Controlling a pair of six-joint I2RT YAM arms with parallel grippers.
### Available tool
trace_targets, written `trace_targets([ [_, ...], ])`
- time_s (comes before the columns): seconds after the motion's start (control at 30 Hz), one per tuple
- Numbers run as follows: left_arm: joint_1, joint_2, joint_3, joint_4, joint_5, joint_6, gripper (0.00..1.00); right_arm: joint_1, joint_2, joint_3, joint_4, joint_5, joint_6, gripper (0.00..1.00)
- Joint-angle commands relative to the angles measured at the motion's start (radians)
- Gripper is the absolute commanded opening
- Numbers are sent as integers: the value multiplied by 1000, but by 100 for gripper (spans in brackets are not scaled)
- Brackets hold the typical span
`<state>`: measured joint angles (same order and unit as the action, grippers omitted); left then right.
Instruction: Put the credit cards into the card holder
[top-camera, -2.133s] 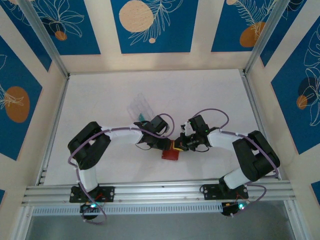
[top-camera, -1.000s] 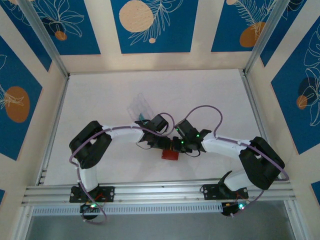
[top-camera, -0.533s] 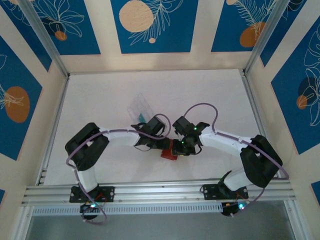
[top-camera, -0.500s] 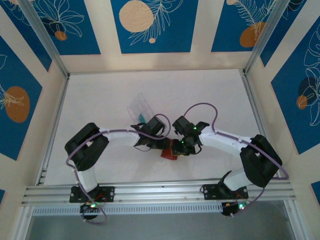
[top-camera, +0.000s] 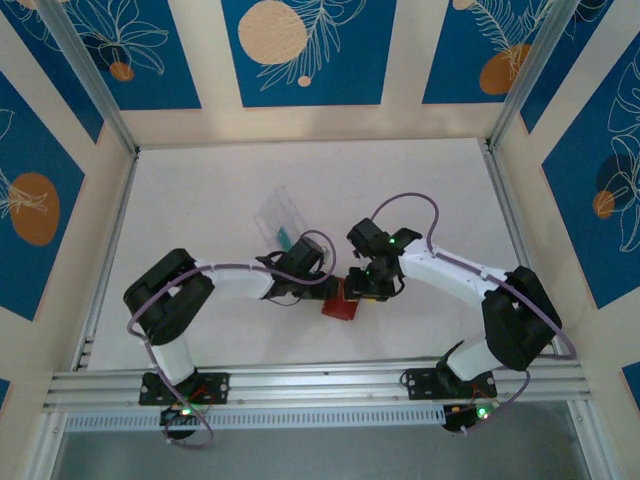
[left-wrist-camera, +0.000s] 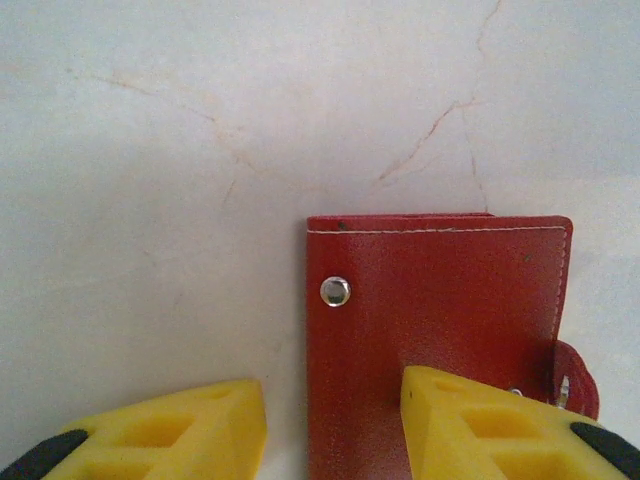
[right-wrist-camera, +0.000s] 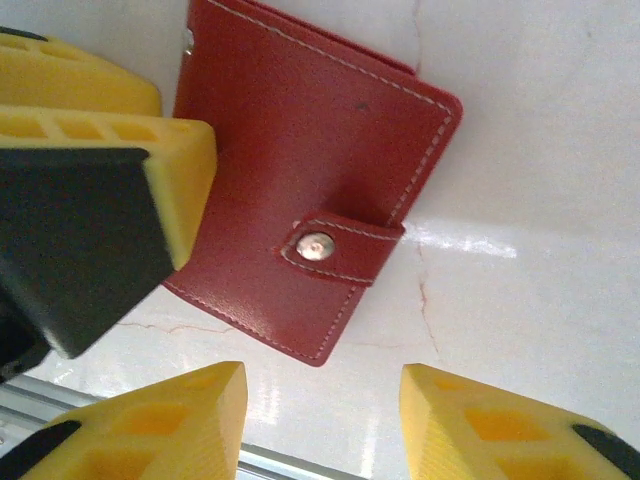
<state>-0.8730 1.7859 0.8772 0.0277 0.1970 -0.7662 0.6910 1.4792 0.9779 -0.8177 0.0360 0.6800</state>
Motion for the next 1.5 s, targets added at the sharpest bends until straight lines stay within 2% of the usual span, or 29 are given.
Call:
trace_targets([
  [0.0,-36,126,-78,68,40,-64,42,23,54,45,-49,29,-11,46],
  [0.2,-57,92,-114,84,39,-86,42,31,122,61,-35,46,-8,45],
  [0.57,-99,18,-84,2,48,-52,40,-32,69,19,-2,12,-23,46],
  [0.93,-139,-6,-50,-22,113,-25,42,-62,59,22,-15,29,-56,47],
  [1.07,-100,-83,-102,-39,88,-27,43,-53,50,26,-27,53,-57,48],
  [1.2,-25,-124,-131,-36,107,-21,43,-37,58,42,-42,72,-55,48],
  [1.47,57,-86,-54,-58,153,38,44,4,130,109,-88,126,-45,47],
])
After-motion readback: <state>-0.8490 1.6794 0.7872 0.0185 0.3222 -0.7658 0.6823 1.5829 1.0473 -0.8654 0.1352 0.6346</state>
